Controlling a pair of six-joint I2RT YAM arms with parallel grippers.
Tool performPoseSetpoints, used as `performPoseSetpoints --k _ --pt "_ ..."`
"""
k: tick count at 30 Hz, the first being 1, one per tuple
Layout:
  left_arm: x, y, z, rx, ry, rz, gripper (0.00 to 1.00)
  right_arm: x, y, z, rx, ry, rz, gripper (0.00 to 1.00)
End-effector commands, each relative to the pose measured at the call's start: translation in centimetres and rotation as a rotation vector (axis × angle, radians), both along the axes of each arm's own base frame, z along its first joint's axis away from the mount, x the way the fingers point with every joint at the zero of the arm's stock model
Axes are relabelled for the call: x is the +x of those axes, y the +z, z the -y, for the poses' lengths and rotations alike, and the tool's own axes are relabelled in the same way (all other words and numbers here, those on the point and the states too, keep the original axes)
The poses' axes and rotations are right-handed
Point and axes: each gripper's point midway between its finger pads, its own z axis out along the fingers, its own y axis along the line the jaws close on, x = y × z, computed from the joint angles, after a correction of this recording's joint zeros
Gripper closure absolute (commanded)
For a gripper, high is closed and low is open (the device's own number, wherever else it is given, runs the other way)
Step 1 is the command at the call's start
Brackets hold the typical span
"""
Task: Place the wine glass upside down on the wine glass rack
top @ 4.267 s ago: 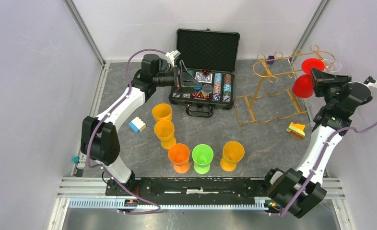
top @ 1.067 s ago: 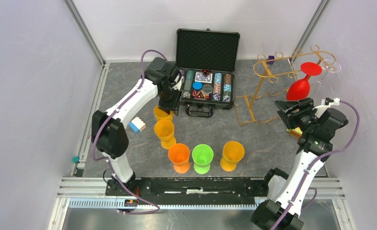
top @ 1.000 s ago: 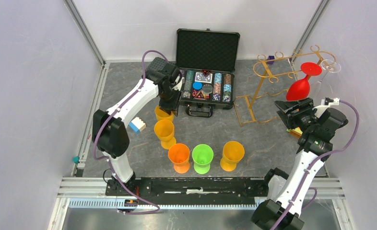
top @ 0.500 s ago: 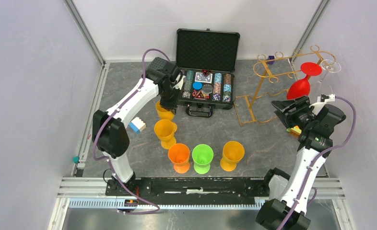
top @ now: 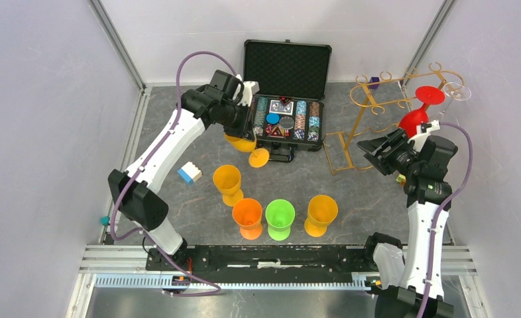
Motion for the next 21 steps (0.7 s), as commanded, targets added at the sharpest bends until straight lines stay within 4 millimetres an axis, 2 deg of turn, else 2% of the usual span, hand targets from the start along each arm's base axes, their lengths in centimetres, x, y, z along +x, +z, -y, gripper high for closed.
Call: performPoseSetpoints --k 1,7,12,21 --pt "-0.6 6.5 3.7 -0.273 -0.085 0.088 0.98 0.4 0.5 -0.5 -0.024 0.001 0.034 0.37" --pt "-2.2 9.2 7.1 -0.474 -0.185 0.049 0.98 0.5 0.1 -2.4 -0.013 0.042 0.030 0.37" --pt "-3.6 10.6 9.4 -0.526 -0.257 0.059 0.98 0.6 -0.7 -4.5 -0.004 0.082 0.016 0.37" --pt "-4.7 11.8 11.2 -0.567 -0.321 0.065 0.98 0.6 -1.6 -9.1 0.027 0.170 0.005 0.39"
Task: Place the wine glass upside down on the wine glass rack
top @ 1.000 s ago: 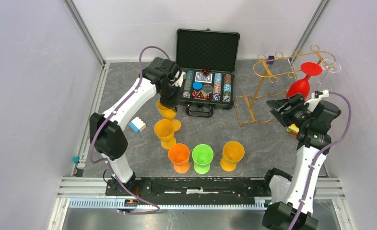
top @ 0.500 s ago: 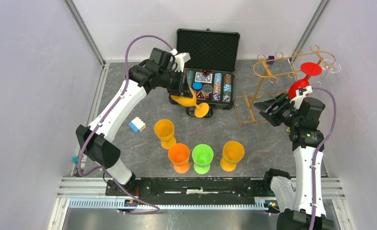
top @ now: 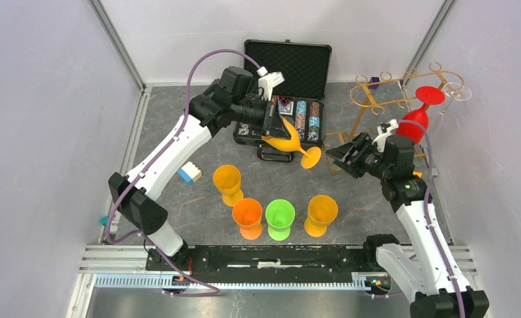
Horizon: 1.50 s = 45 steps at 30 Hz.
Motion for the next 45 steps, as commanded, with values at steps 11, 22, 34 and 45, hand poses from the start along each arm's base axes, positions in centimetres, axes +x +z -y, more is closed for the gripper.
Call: performPoseSetpoints --k 11,22,34,45 --pt "-0.7 4.0 1.1 -0.118 -0.065 0.069 0.97 1.7 0.8 -4.8 0.018 0.054 0.052 0.66" --pt "-0.7 3.8 1.0 -0.112 -0.066 0.082 0.70 1.7 1.4 -5.6 0.005 0.072 0.070 1.00" --pt "1.0 3.3 -2.1 -0.010 0.067 0.212 0.18 0.7 0.0 -3.9 -0.096 0.030 0.046 1.00" --pt "5.0 2.9 -6.9 0.034 0.291 0.195 0.17 0.0 0.5 -1.8 -0.331 0.080 0.038 1.00"
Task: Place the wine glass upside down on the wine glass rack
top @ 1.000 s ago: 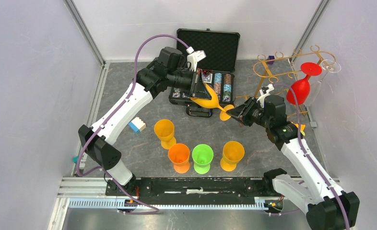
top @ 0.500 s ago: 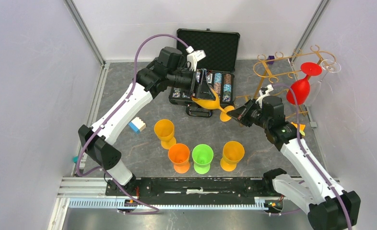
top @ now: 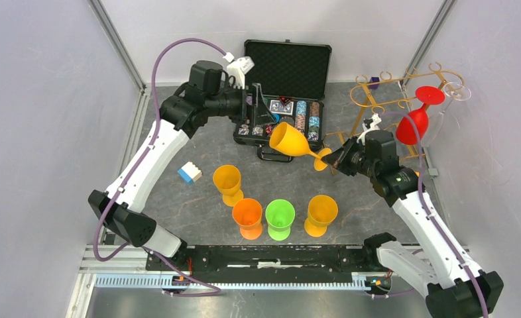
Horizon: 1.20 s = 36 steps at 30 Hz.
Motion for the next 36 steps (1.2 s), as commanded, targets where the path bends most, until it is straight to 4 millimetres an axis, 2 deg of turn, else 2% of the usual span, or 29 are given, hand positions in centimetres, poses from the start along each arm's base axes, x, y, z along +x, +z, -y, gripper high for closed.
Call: performPoseSetpoints --k 1,4,8,12,18,24,28,33,36 --pt "1.0 0.1 -1.2 -0.001 0.054 0.010 0.17 0.0 1.9 1.0 -0.138 0.042 0.053 1.00" --pt "1.3 -0.1 -1.2 -0.013 0.056 -0.007 0.17 -0.4 2.2 0.5 -0.199 0.095 0.047 1.00" --pt "1.3 -0.3 -1.0 -0.023 0.046 -0.026 0.17 -1.2 2.0 -1.6 -0.279 0.178 0.035 1.00" --pt "1.3 -0.6 -0.8 -0.032 0.029 -0.046 0.17 -1.0 2.4 -3.0 -0.354 0.226 0.051 1.00" --pt "1.3 -1.1 -0.9 -0.030 0.023 -0.077 0.18 0.4 5.2 -4.9 -0.454 0.287 0.124 1.00" --pt "1.4 -1.3 -1.1 -0.029 0.018 -0.093 0.19 2.5 8.8 -4.9 -0.574 0.273 0.216 1.00" --pt "1.4 -1.6 -1.2 -0.029 0.014 -0.111 0.19 4.2 12.2 -5.3 -0.616 0.284 0.344 1.00" --pt "1.5 -1.5 -1.4 -0.032 0.017 -0.114 0.19 5.9 15.3 -6.6 -0.689 0.373 0.497 1.00" --pt "1.8 -1.5 -1.7 -0.033 0.029 -0.115 0.19 6.3 16.3 -7.1 -0.705 0.400 0.591 1.00"
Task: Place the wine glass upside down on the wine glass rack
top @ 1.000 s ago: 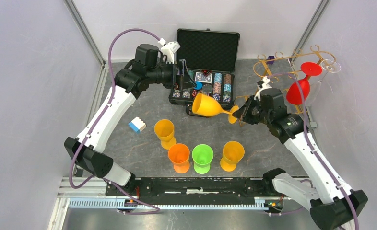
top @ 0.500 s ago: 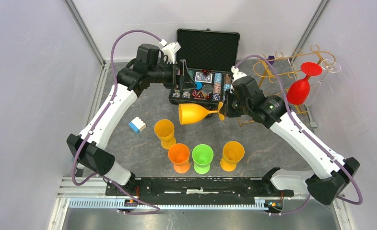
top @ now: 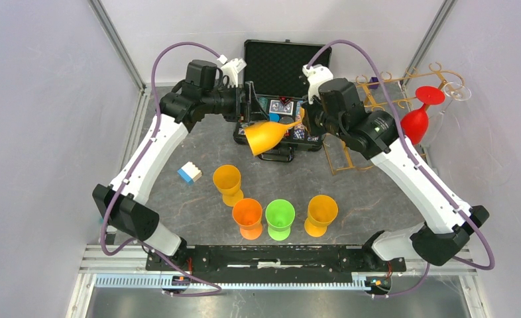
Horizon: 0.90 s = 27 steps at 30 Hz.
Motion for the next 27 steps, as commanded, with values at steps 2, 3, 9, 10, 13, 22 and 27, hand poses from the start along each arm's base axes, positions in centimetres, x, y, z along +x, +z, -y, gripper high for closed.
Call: performPoseSetpoints --k 2,3,9,10,13,22,27 --pt "0.1 0.5 -0.3 -0.021 0.005 -0.020 0.19 1.7 4.8 -0.9 -0.011 0.111 0.260 1.00" --pt "0.2 0.4 -0.4 -0.019 0.008 -0.019 0.19 1.7 5.3 -0.5 -0.009 0.100 0.297 1.00" --pt "0.4 0.4 -1.0 -0.021 0.022 -0.023 0.20 1.9 8.2 2.2 -0.094 0.073 0.567 1.00" --pt "0.5 0.3 -1.0 -0.020 0.022 -0.025 0.20 1.7 8.7 2.5 -0.110 0.080 0.622 1.00" --pt "0.6 0.4 -1.2 -0.025 0.025 -0.030 0.20 1.5 8.5 2.9 -0.205 0.130 0.728 1.00" --pt "0.9 -0.1 -1.6 -0.042 0.031 -0.070 0.20 2.3 4.3 1.7 -0.629 0.371 0.698 1.00" --pt "0.7 -0.1 -1.0 -0.088 0.005 -0.112 0.20 2.4 3.3 0.7 -0.803 0.383 0.722 1.00"
